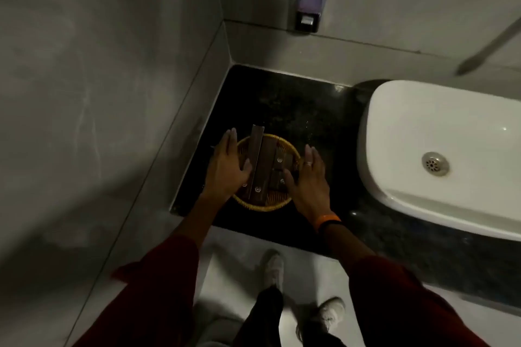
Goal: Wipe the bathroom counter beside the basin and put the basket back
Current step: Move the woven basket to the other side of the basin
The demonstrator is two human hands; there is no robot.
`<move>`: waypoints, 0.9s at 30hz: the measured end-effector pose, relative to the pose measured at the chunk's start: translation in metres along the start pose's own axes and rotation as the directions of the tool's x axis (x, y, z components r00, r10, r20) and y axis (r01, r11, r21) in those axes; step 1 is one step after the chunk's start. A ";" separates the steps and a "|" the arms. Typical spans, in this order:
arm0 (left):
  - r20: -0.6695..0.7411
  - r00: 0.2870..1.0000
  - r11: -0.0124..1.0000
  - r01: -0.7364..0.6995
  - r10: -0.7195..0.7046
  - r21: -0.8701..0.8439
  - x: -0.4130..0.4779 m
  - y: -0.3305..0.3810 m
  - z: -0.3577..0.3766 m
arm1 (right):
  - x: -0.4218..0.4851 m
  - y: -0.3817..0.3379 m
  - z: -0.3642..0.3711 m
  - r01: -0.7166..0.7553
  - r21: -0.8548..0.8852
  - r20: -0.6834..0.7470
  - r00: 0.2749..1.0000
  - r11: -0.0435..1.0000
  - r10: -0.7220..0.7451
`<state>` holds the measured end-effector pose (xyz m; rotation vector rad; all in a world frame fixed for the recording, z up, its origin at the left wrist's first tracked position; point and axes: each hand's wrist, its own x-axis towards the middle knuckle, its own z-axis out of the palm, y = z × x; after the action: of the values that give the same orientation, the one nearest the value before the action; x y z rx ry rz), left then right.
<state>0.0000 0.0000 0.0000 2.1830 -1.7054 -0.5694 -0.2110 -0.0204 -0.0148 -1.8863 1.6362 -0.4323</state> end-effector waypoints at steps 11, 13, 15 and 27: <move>-0.052 0.995 0.987 0.077 -0.085 -0.140 -0.025 0.022 0.017 | -0.041 0.026 -0.005 -0.187 0.195 -0.046 0.979 0.963 0.200; -0.065 0.997 0.983 0.039 -0.051 -0.180 -0.050 0.037 0.028 | -0.065 0.041 -0.020 -0.176 0.200 -0.079 0.978 0.964 0.195; -0.041 0.998 0.970 0.043 -0.055 -0.237 -0.077 0.051 0.043 | -0.089 0.060 -0.036 -0.192 0.216 -0.109 0.970 0.957 0.219; 0.198 0.979 0.917 0.119 -0.045 -0.380 -0.172 0.186 0.144 | -0.206 0.214 -0.135 -0.434 0.166 -0.206 0.863 0.886 0.461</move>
<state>-0.2637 0.1219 -0.0170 1.9667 -1.4327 -1.0672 -0.4972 0.1367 -0.0172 -1.3444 2.0926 -0.5556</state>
